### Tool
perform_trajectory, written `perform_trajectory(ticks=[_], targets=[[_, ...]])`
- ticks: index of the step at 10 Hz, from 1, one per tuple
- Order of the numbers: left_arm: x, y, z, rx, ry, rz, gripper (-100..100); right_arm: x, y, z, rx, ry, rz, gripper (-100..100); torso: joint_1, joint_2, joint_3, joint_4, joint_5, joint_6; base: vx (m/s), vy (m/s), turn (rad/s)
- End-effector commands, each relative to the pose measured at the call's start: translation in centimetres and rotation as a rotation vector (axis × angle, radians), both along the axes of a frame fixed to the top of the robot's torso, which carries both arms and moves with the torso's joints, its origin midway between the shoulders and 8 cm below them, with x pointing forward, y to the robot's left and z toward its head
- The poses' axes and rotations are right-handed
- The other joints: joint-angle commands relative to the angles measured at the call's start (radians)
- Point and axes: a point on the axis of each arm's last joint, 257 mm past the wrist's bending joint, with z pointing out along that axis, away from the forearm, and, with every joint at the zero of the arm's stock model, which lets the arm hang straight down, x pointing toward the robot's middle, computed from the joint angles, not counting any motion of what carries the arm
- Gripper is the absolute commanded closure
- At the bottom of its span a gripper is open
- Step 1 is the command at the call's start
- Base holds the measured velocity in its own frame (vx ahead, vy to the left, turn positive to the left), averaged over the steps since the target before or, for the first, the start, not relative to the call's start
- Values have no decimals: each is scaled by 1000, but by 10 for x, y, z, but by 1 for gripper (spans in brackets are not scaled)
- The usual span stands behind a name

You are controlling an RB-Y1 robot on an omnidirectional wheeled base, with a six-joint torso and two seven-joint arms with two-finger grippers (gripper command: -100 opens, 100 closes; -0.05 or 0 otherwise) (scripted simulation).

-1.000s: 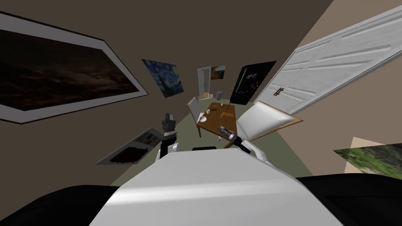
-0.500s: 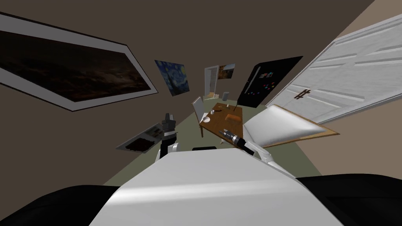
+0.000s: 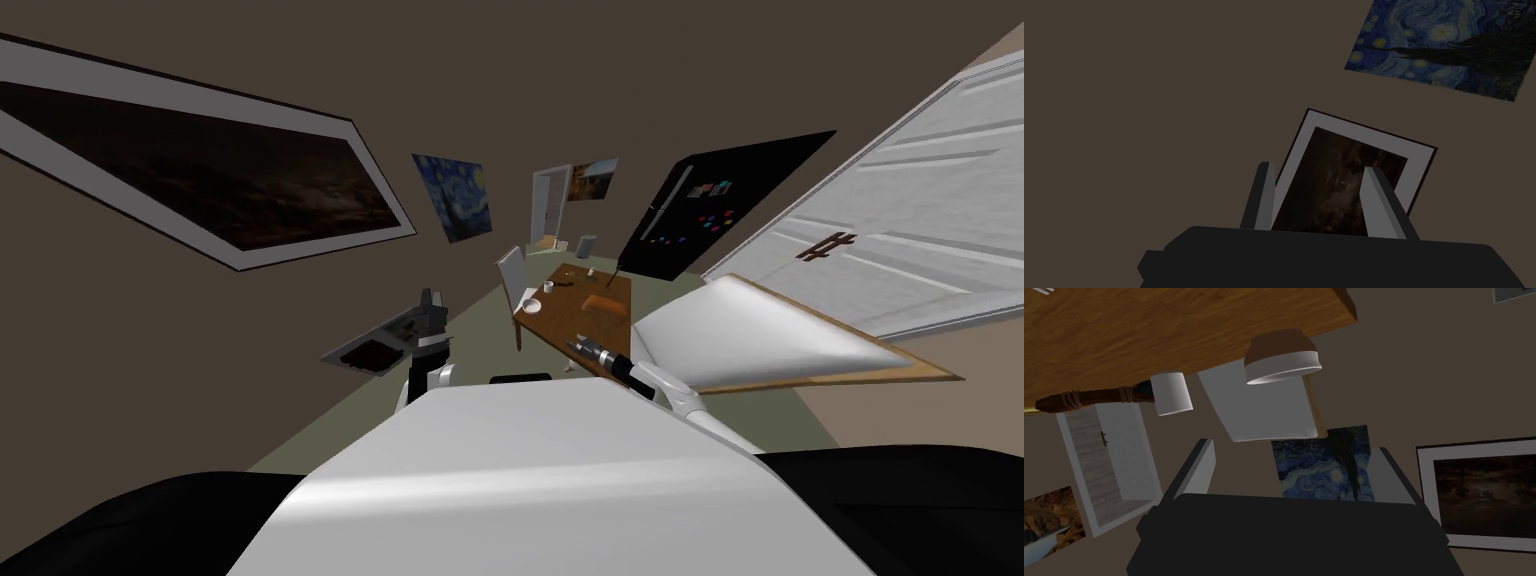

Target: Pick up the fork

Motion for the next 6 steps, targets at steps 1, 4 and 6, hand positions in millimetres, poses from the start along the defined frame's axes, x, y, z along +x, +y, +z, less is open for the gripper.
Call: perform_trajectory(ticks=[1, 4, 6], targets=[[0, 0, 0, 0, 0, 0, 0, -5, -15, -12, -42, 27, -2, -100, 0, 0, 0, 0, 0, 0, 19, -17, 143], [0, 0, 0, 0, 0, 0, 0, -20, -53, -34, -169, 75, 32, -100, 0, 0, 0, 0, 0, 1, 21, -12, 214], [0, 0, 0, 0, 0, 0, 0, -36, -84, -53, -236, 127, 27, -100, 0, 0, 0, 0, 0, 1, 19, -13, 166]])
